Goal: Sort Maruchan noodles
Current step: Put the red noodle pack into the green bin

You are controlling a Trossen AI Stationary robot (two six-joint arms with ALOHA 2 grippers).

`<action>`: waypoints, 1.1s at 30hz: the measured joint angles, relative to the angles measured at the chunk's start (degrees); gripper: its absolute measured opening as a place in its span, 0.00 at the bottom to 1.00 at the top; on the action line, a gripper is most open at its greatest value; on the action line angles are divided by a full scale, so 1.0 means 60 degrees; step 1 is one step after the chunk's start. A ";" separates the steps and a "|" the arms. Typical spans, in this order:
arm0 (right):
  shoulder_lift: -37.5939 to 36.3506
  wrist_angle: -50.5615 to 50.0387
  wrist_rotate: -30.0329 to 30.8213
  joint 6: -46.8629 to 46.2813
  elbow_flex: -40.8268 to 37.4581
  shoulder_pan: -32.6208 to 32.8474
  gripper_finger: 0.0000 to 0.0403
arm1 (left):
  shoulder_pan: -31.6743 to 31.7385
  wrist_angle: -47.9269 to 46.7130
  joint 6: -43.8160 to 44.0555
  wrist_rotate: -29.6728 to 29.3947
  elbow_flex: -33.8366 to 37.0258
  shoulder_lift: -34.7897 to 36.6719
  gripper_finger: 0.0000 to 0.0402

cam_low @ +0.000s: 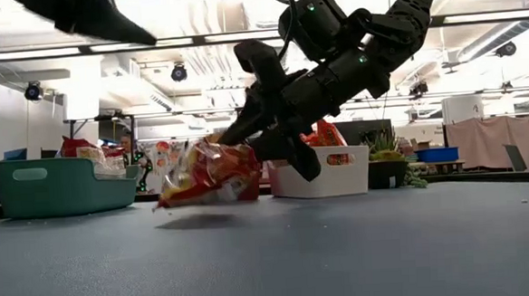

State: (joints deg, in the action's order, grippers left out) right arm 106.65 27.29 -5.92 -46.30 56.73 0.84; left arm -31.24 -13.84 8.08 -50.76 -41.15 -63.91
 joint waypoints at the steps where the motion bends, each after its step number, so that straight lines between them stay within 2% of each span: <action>1: 0.0000 0.0154 0.0017 0.0095 0.0000 0.0000 0.25 | -0.0032 0.0108 0.0042 -0.0324 0.0062 0.0180 0.09; 7: 0.0000 0.1211 0.0020 0.0810 0.0000 0.0000 0.25 | -0.0230 0.0222 0.0410 -0.2392 0.0286 0.1066 0.09; 10: 0.0000 0.1818 0.0099 0.1643 0.0000 0.0000 0.25 | -0.0234 0.0232 0.0489 -0.3009 0.0284 0.1351 0.09; 18: 0.0040 0.1988 0.1398 0.4636 0.0880 -0.0022 0.25 | -0.0234 0.0228 -0.0174 -0.4760 0.0284 0.2204 0.09; 21: 0.0040 0.1872 0.1876 0.5707 0.1497 -0.0024 0.25 | -0.0234 0.0180 -0.0258 -0.5113 0.0284 0.2650 0.09; 27: 0.0166 0.1853 0.2355 0.7563 0.2702 -0.0084 0.25 | -0.0312 -0.0023 -0.0185 -0.5212 0.0310 0.3283 0.09; 30: 0.0507 0.1761 0.2494 0.8030 0.3286 -0.0106 0.25 | -0.0374 -0.0199 -0.0076 -0.5301 0.0321 0.3488 0.09; 33: 0.1151 0.1769 0.2496 0.8166 0.4002 -0.0131 0.25 | -0.0481 -0.0206 -0.0028 -0.5907 0.0321 0.3683 0.09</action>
State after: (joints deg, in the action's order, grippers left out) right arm 113.56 37.90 9.05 2.70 80.74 0.05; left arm -34.13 -15.07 7.92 -86.20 -39.22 -41.81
